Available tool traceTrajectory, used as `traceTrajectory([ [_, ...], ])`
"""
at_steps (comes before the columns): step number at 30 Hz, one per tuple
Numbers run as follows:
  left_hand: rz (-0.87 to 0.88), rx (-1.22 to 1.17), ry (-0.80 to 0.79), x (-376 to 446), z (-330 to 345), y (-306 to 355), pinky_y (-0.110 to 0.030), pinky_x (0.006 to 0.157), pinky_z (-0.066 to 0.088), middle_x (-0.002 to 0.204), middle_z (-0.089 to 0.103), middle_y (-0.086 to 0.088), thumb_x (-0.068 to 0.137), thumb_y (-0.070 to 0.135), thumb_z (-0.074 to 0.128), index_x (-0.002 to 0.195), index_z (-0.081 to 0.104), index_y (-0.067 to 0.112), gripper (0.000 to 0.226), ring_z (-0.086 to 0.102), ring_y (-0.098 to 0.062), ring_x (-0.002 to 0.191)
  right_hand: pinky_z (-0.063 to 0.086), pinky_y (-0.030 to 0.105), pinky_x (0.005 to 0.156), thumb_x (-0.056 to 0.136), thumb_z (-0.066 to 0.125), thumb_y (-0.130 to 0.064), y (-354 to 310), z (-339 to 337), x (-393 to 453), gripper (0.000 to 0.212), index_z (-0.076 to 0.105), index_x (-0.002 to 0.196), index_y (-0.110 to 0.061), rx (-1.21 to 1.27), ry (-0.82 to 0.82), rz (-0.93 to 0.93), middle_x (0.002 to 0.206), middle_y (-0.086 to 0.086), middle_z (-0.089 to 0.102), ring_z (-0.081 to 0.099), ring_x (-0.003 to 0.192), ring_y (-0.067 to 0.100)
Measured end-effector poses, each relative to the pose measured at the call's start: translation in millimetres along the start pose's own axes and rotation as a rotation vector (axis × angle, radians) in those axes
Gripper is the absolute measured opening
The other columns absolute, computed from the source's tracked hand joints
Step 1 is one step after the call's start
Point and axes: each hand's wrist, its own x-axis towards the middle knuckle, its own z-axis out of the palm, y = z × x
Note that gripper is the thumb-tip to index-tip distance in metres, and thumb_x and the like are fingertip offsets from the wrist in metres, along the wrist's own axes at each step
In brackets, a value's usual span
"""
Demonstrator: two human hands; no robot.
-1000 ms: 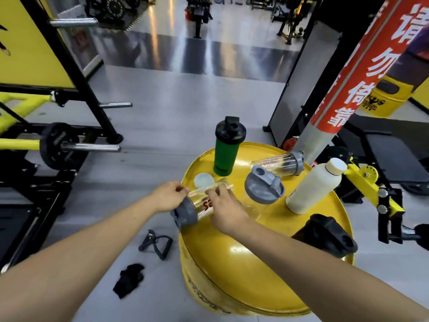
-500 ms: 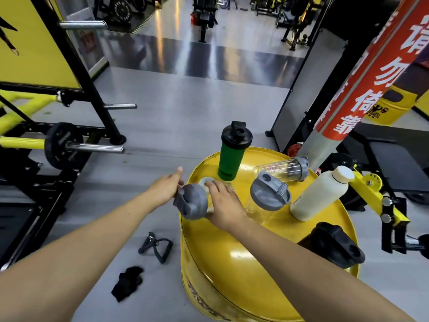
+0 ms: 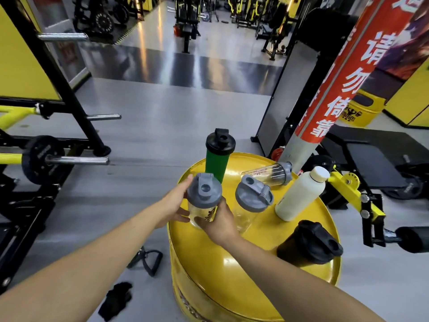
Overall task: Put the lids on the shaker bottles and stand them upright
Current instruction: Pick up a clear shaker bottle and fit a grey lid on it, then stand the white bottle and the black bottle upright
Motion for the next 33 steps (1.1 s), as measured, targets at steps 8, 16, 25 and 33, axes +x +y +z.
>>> traceTrajectory([
  [8,-0.007,0.139,-0.018,4.8,2.7,4.5,-0.049,0.092,0.054,0.139,0.046,-0.001,0.093,0.068,0.037,0.140,0.042,0.027,0.063,0.065,-0.038,0.100,0.050,0.036,0.091,0.081,0.079,-0.035,-0.2,-12.1,1.3,0.081,0.033,0.143,-0.012,-0.134,-0.072,0.088,0.138,0.009,0.056,0.055,0.124,0.031],
  [16,0.334,0.407,0.463,2.6,4.7,34.8,-0.032,0.083,0.040,0.112,0.063,-0.004,0.092,0.050,0.051,0.114,0.059,0.017,0.040,0.055,-0.022,0.100,0.049,0.032,0.067,0.089,0.066,-0.036,-22.4,-51.5,-18.0,0.054,0.053,0.132,-0.007,-0.413,-0.309,0.087,0.113,0.012,0.067,0.064,0.104,0.033],
  [25,0.895,0.670,0.275,-14.5,72.1,89.8,-0.025,0.080,0.041,0.099,0.066,0.002,0.089,0.021,0.064,0.101,0.067,0.015,0.014,0.061,-0.018,0.095,0.056,0.037,0.070,0.091,0.062,-0.037,-43.8,-140.3,-36.2,0.027,0.074,0.106,-0.018,-0.566,-0.297,-0.109,0.094,0.007,0.075,0.066,0.084,0.025],
  [33,0.995,0.802,0.081,-11.3,134.2,94.4,-0.038,0.088,0.050,0.101,0.069,0.000,0.087,0.024,0.068,0.101,0.069,0.014,0.018,0.062,-0.020,0.098,0.055,0.034,0.079,0.088,0.069,-0.034,-26.4,-218.7,-41.6,0.027,0.073,0.105,-0.014,-0.562,-0.096,-0.112,0.100,0.004,0.075,0.067,0.091,0.023],
])
